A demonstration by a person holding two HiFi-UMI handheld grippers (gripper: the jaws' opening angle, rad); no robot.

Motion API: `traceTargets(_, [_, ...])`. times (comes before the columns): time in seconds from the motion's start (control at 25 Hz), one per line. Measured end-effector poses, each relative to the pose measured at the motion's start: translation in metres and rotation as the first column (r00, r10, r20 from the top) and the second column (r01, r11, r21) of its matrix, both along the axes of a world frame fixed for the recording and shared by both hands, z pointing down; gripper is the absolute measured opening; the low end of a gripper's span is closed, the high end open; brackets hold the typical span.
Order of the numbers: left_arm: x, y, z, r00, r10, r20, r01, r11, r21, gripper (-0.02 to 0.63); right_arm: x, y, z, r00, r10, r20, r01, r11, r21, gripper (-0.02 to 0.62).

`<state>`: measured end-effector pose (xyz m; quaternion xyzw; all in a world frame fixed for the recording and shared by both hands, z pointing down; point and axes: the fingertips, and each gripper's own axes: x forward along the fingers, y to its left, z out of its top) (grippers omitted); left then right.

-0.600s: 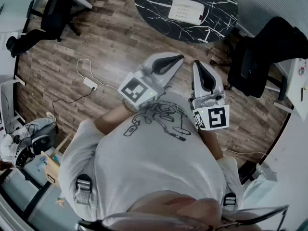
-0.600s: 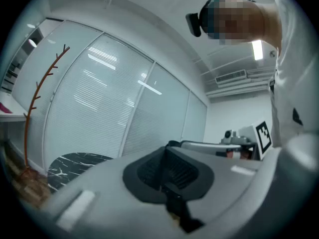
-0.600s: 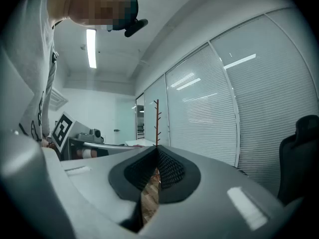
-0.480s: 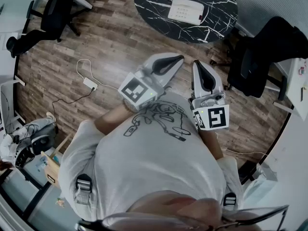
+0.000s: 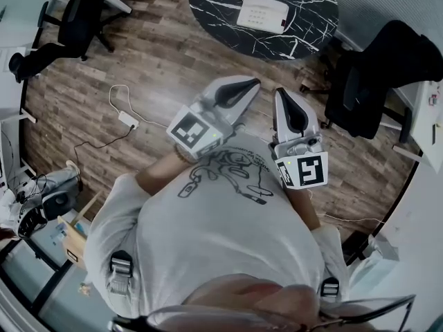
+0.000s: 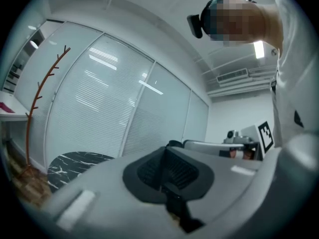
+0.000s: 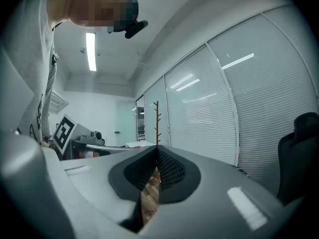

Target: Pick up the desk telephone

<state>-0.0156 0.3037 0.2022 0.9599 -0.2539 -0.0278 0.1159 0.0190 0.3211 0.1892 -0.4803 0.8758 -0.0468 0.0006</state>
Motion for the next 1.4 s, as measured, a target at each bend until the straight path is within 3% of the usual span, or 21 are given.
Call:
traceTargets(0.4, [0.022,0.015,0.009,0.999,-0.042,-0.024,0.041,0.999,-0.036,0.0,0.021,0.017,0.015,1.0,-0.028,0.007,0.029,0.999,-0.027,0.005])
traceTargets(0.64, [0.019,-0.004,0.015,0.999,-0.038,-0.012,0.038,0.998,-0.042,0.0,0.017,0.0,0.021,0.999,-0.031,0.008,0.031,0.999,-0.029,0.006])
traceTargets(0.88, [0.01,-0.055,0.017,0.999,-0.025,-0.022,0.024,0.999,-0.042,0.0,0.008,-0.05,0.021,1.0,-0.019,-0.006,0.019,1.0,-0.023,0.005])
traceTargets(1.4, [-0.018,-0.216,0.017,0.999,0.031,-0.031,-0.032,0.998,-0.048,0.0,-0.024,-0.215,0.02,0.999,0.011,-0.037,-0.012,0.999,-0.036,0.006])
